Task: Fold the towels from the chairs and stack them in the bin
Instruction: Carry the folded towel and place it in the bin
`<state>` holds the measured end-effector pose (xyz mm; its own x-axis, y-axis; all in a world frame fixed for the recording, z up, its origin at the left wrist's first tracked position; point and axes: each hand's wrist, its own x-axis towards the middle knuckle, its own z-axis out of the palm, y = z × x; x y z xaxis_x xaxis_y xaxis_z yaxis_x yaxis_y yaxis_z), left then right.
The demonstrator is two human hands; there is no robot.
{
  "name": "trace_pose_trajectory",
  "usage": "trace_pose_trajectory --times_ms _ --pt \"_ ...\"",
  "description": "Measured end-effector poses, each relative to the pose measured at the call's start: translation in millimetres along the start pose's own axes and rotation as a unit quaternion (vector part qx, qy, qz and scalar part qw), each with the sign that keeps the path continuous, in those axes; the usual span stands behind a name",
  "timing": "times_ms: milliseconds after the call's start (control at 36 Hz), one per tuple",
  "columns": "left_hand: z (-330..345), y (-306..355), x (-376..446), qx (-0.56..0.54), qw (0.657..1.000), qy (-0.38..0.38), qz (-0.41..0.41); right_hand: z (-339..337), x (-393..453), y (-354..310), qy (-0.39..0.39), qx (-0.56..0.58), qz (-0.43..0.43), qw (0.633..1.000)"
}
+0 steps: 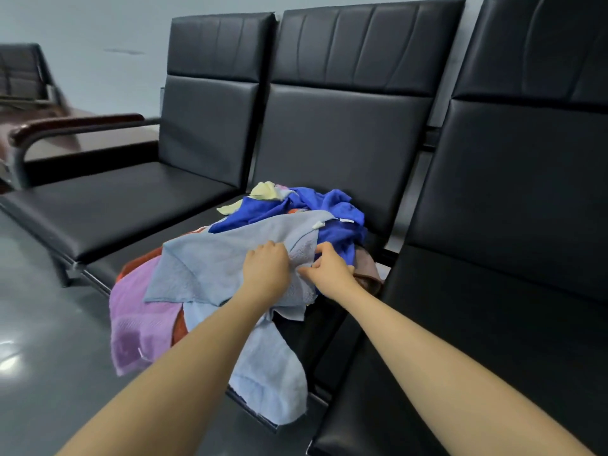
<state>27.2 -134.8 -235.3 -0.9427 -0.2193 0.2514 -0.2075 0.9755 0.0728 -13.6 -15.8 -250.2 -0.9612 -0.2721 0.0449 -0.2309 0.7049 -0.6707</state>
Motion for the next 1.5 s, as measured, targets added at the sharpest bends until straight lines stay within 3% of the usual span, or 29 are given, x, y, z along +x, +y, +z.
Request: trace_pose_trajectory --times_ms 83,167,306,417,722,889,1083,1139,1306,1500 --pt "-1 -2 -6 -0.04 0.999 -0.006 -0.013 0 -7 -6 0.028 -0.01 -0.012 0.999" --pt "-1 1 -12 -0.083 0.996 -0.004 -0.019 -3 -10 -10 0.053 0.049 -0.042 0.997" --pt "-14 6 -20 -0.11 0.992 0.059 -0.031 -25 -31 -24 0.076 0.135 -0.125 0.98" --pt "-35 12 -25 -0.126 0.987 0.091 -0.042 -46 -49 -33 0.096 0.134 -0.162 0.973" --pt "-81 55 -45 -0.133 0.975 0.157 0.087 -106 -91 -22 0.256 0.191 -0.159 0.934" --pt "-91 111 -57 -0.151 0.964 0.156 0.152 -154 -119 8 0.329 0.145 -0.113 0.926" --pt "-77 177 -77 -0.198 0.956 0.074 0.201 -205 -161 55 0.345 -0.099 -0.034 0.933" --pt "-71 193 -84 -0.198 0.957 0.063 0.204 -215 -169 73 0.347 -0.12 -0.005 0.93" --pt "-52 242 -105 -0.214 0.94 0.03 0.264 -232 -189 130 0.318 0.018 0.073 0.945" --pt "-34 273 -131 -0.19 0.919 -0.061 0.341 -239 -202 152 0.346 0.151 0.144 0.915"
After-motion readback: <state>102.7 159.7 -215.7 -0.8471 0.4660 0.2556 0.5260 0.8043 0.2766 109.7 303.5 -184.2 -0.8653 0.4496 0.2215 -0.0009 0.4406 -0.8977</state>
